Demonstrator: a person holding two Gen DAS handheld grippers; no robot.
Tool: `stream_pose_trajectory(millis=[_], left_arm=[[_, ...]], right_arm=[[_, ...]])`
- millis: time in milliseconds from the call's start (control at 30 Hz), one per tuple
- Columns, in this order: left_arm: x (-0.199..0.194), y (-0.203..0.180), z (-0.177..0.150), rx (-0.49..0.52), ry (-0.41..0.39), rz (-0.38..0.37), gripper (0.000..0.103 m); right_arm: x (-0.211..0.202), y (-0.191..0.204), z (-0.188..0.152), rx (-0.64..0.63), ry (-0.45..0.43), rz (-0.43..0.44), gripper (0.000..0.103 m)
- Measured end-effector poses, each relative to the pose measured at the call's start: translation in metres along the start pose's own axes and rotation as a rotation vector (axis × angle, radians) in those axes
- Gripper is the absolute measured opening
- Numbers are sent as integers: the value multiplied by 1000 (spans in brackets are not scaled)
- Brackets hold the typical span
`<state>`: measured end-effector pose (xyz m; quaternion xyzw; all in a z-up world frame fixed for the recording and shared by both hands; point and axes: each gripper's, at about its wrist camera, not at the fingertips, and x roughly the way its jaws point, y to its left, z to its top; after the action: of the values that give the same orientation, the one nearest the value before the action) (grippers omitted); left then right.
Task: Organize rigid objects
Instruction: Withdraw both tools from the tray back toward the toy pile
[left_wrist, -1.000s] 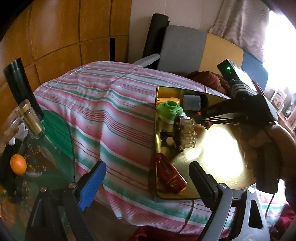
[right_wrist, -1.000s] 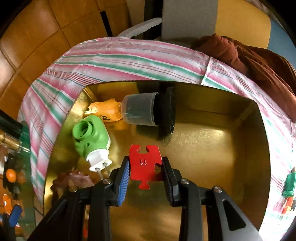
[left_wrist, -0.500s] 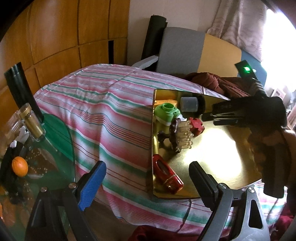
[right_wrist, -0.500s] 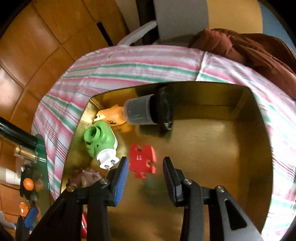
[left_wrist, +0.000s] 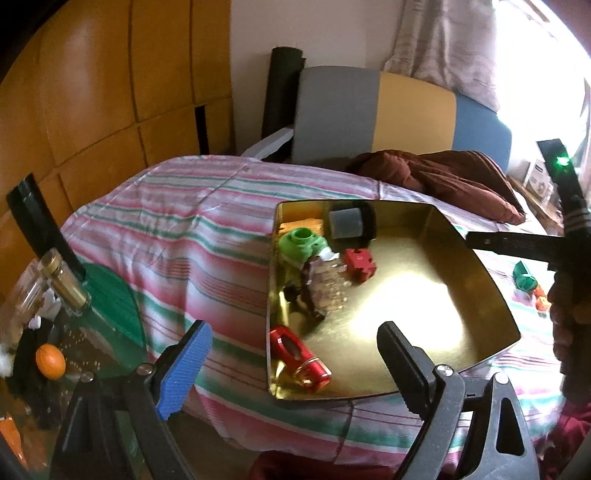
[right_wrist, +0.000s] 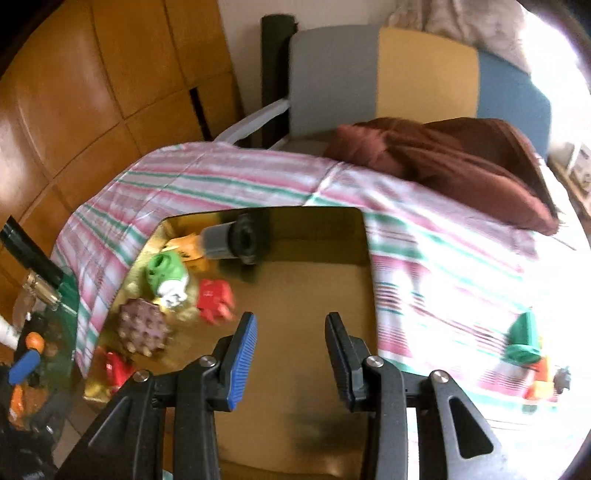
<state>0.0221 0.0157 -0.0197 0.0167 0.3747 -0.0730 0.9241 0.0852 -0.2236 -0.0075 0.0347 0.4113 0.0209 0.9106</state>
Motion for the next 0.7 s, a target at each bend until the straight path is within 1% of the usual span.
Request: stream_pose_trajectory(millis=[133,267,400,533,700], left_arm=[[-2,-14,3,34,-4,-13,91],[-2,-29,6,70,-4,-27,91],[1,-46,10,109,1,-36,91],[2,-65,13,149,2,-48,91],[6,-88,18,187,26,-81,91]], right_arm=[[-19,-35,-5,36,-31,-50,38],[-34,-78,-10,81,-57,-125,38],[-43,-119,-18,131,-75,-189,38],[-51,-168,-27,201,-94,-266,38],[-54,-224,-44,273,-98,-351,38]])
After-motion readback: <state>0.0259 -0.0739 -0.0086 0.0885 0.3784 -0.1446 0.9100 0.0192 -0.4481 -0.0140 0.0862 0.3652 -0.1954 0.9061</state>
